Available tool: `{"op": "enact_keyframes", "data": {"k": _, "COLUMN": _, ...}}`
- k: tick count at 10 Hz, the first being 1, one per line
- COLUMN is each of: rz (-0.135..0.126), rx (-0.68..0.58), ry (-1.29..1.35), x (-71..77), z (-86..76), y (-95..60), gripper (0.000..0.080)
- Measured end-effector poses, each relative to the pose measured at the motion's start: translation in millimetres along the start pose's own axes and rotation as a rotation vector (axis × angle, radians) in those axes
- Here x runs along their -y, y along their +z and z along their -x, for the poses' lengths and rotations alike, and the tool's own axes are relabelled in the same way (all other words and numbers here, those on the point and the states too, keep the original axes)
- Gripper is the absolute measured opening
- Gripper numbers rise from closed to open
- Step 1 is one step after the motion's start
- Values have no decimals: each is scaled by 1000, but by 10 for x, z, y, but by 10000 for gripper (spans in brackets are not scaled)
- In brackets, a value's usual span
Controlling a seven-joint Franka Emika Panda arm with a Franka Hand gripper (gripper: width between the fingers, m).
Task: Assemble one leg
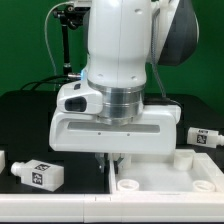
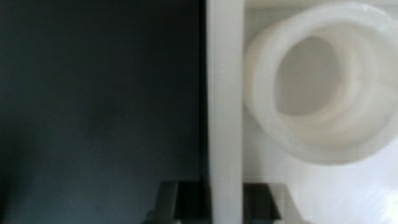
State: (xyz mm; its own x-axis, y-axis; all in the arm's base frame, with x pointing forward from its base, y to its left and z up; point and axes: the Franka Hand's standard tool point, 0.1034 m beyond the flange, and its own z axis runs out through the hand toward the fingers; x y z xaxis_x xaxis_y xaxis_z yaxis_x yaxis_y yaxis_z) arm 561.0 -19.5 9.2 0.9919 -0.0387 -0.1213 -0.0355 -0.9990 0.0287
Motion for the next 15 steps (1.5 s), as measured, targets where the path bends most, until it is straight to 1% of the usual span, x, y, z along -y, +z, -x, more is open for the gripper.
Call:
{"op": "enact_keyframes", "data": {"k": 2, "rz": 2, "rx": 4, "ry": 7, "x": -1, "z": 1, "y": 2, "gripper": 56}}
{"op": "enact_keyframes", "data": {"k": 3, "rz": 1, "rx": 3, "ry": 7, "x": 2, "z": -1, "y": 2, "gripper": 227}}
{"op": "enact_keyframes", "data": {"k": 4, "rz": 1, "rx": 3, "ry": 7, "x": 3, "z": 0, "y": 3, "gripper": 227}}
{"op": "enact_keyframes", "data": {"k": 5, "rz": 1, "rx": 3, "ry": 7, "x": 3, "z": -1, "y": 3, "gripper": 420}}
{"op": "enact_keyframes", "data": {"k": 6, "rz": -6, "rx": 14, "ry": 21, "x": 0, "z": 27, "y": -24, "gripper": 420}}
{"op": "enact_keyframes", "data": {"k": 7, "rz": -21, "rx": 32, "ry": 44, "x": -7, "z": 104, "y": -157, "gripper": 592}}
{"op": "enact_keyframes", "data": {"k": 8, "rz": -36, "rx": 50, "ry": 71, "x": 6, "z": 208, "y": -286, "gripper": 637}}
{"op": "enact_keyframes", "data": {"k": 9, "rz": -45, "rx": 63, "ry": 78, "x": 9, "z": 295, "y": -378, "gripper": 637}}
{"op": "enact_keyframes", "data": {"k": 10, "rz": -52, "rx": 59, "ry": 85, "x": 1, "z": 341, "y": -444, "gripper": 647}}
{"op": "enact_keyframes", "data": {"k": 12, "rz": -50, "rx": 63, "ry": 83, "x": 1, "z": 353, "y": -414, "gripper": 648}}
{"op": "enact_keyframes", "data": {"k": 15, "rz": -50, "rx": 63, "ry": 82, "x": 2, "z": 354, "y": -411, "gripper": 648}}
